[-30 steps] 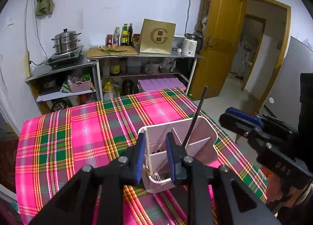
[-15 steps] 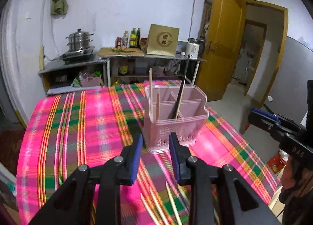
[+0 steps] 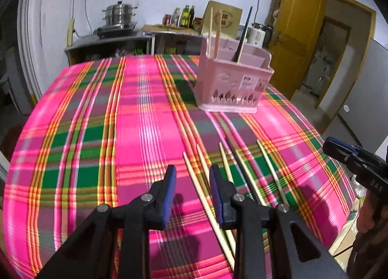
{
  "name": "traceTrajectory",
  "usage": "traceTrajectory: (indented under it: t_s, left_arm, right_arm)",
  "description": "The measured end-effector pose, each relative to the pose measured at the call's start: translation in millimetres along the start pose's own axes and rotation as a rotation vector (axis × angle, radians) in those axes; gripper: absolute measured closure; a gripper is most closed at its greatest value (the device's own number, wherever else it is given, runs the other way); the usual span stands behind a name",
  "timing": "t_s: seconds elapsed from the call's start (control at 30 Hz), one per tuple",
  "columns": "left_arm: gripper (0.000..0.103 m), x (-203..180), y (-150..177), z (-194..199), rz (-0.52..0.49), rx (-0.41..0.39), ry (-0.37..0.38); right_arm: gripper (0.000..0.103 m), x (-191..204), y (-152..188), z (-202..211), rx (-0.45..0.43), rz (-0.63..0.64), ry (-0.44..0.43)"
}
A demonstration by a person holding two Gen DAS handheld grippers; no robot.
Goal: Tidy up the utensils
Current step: 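Move both tools down to the remaining chopsticks on the cloth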
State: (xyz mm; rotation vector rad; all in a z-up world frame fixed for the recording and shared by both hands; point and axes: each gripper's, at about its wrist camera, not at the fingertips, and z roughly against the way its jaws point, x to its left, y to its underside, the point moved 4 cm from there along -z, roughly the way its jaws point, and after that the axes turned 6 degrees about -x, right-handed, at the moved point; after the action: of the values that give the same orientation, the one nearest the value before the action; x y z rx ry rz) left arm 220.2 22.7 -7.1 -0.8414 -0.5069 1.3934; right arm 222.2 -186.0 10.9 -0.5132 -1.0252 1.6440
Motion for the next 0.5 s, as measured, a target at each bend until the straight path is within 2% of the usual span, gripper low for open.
traceTrajectory:
  t_s: [0.3,0.5]
  left_arm:
    - [0.074,0,11,-29,0.021,0.076,0.003]
    - [0.074,6,13,-48,0.04,0.116,-0.024]
  right_arm:
    - [0.082,-2,15,-26,0.068,-0.021,0.007]
    - [0.082,1,19,-45,0.105,-0.025,0.013]
